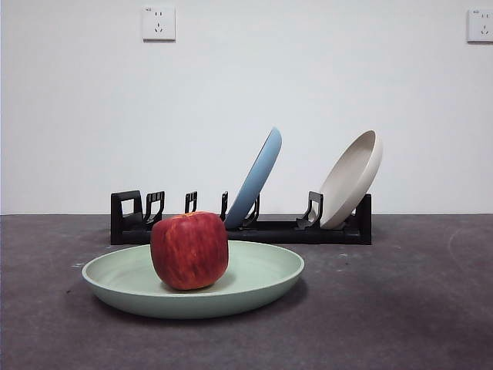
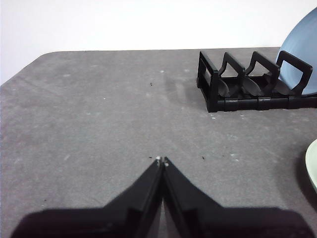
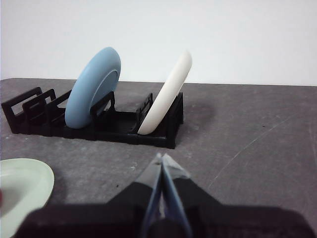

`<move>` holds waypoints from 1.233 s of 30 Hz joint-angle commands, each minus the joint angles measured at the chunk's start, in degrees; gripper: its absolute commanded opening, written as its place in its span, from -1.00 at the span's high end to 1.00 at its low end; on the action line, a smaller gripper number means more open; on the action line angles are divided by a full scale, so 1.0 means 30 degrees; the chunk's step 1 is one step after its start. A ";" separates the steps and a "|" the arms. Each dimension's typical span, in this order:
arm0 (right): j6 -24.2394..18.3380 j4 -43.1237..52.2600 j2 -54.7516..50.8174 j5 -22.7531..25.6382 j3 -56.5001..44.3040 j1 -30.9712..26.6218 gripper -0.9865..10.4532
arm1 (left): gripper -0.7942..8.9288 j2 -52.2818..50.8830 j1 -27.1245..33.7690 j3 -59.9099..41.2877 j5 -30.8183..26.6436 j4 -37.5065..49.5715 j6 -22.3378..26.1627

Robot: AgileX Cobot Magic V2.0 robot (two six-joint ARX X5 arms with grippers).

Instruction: Take the green plate from the plate rack,put the plate on the table,take the apple from the table,put the apple in the plate

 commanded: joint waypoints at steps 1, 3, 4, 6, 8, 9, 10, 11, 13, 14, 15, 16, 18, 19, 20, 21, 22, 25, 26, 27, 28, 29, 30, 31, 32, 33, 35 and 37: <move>0.0328 0.0896 -0.0393 0.0058 -0.1260 0.0044 0.83 | 0.84 -0.0029 0.0073 -0.0255 -0.0015 0.0051 -0.0124; 0.0313 0.0984 -0.0495 0.0073 -0.1741 0.0044 0.83 | 0.84 -0.0029 0.0073 -0.0255 -0.0015 0.0051 -0.0124; 0.0277 0.0976 -0.0510 0.0080 -0.1916 0.0044 0.83 | 0.84 -0.0029 0.0073 -0.0255 -0.0015 0.0051 -0.0124; 0.0233 0.0976 -0.0539 0.0095 -0.2208 0.0051 0.83 | 0.84 -0.0029 0.0073 -0.0255 -0.0015 0.0051 -0.0124; 0.0262 0.0976 -0.0750 0.0051 -0.2594 0.0058 0.83 | 0.84 -0.0029 0.0073 -0.0255 -0.0015 0.0051 -0.0124; 0.0306 0.0641 -0.0874 0.0044 -0.2659 0.0073 0.83 | 0.84 -0.0029 0.0073 -0.0255 -0.0022 0.0051 -0.0124; 0.0277 0.0248 -0.1020 0.0058 -0.2659 0.0109 0.83 | 0.84 -0.0029 0.0073 -0.0255 -0.0022 0.0051 -0.0124; 0.0211 0.0036 -0.1115 0.0051 -0.2659 0.0146 0.83 | 0.84 -0.0029 0.0073 -0.0255 -0.0015 0.0051 -0.0124; 0.0066 -0.0335 -0.1370 0.0058 -0.2659 0.0175 0.83 | 0.84 -0.0029 0.0073 -0.0255 -0.0015 0.0051 -0.0124; -0.0029 -0.0481 -0.1450 0.0051 -0.2659 0.0175 0.83 | 0.84 -0.0029 0.0073 -0.0255 -0.0015 0.0051 -0.0124; -0.0036 -0.0597 -0.1443 0.0066 -0.2659 0.0175 0.83 | 0.84 -0.0029 0.0073 -0.0255 -0.0015 0.0051 -0.0124; -0.0036 -0.0750 -0.1443 0.0058 -0.2652 0.0175 0.83 | 0.84 -0.0029 0.0073 -0.0255 -0.0015 0.0051 -0.0124; 0.0459 -0.0721 -0.1443 0.0036 -0.2659 0.0175 0.83 | 0.84 -0.0029 0.0073 -0.0255 -0.0015 0.0051 -0.0124; 0.0685 -0.0699 -0.1443 0.0029 -0.2652 0.0175 0.83 | 0.84 -0.0029 0.0073 -0.0255 -0.0015 0.0051 -0.0124; 0.0670 -0.0692 -0.1443 0.0058 -0.2652 0.0175 0.83 | 0.84 -0.0029 0.0073 -0.0255 -0.0015 0.0051 -0.0124; 0.0678 -0.0699 -0.1443 0.0058 -0.2652 0.0175 0.83 | 0.84 -0.0029 0.0073 -0.0255 -0.0015 0.0051 -0.0124; 0.0678 -0.0699 -0.1443 0.0058 -0.2652 0.0168 0.83 | 0.84 -0.0029 0.0073 -0.0255 -0.0022 0.0051 -0.0124; 0.0678 -0.0692 -0.1435 0.0051 -0.2652 0.0160 0.83 | 0.84 -0.0029 0.0073 -0.0255 -0.0015 0.0051 -0.0124; 0.0678 -0.0692 -0.1406 0.0051 -0.2652 0.0160 0.83 | 0.84 -0.0029 0.0073 -0.0255 -0.0029 0.0051 -0.0124; 0.0678 -0.0692 -0.1399 0.0051 -0.2652 0.0160 0.83 | 0.84 -0.0029 0.0073 -0.0255 -0.0015 0.0051 -0.0124; 0.0678 -0.0692 -0.1384 0.0051 -0.2652 0.0160 0.83 | 0.84 -0.0029 0.0073 -0.0255 -0.0015 0.0051 -0.0124; 0.0678 -0.0692 -0.1370 0.0051 -0.2652 0.0160 0.83 | 0.84 -0.0029 0.0073 -0.0255 -0.0015 0.0051 -0.0124; 0.0678 -0.0692 -0.1362 0.0051 -0.2652 0.0160 0.83 | 0.84 -0.0029 0.0073 -0.0255 -0.0022 0.0051 -0.0124; 0.0678 -0.0692 -0.1348 0.0044 -0.2652 0.0160 0.83 | 0.84 -0.0029 0.0073 -0.0255 -0.0022 0.0051 -0.0124; 0.0678 -0.0692 -0.1341 0.0051 -0.2652 0.0160 0.83 | 0.84 -0.0029 0.0073 -0.0255 -0.0022 0.0051 -0.0124; 0.0678 -0.0692 -0.1341 0.0051 -0.2652 0.0160 0.83 | 0.84 -0.0029 0.0073 -0.0255 -0.0022 0.0051 -0.0124; 0.0678 -0.0692 -0.1341 0.0051 -0.2652 0.0160 0.83 | 0.84 -0.0029 0.0073 -0.0255 -0.0015 0.0051 -0.0124; 0.0678 -0.0692 -0.1341 0.0051 -0.2652 0.0160 0.83 | 0.84 -0.0029 0.0073 -0.0255 -0.0022 0.0051 -0.0124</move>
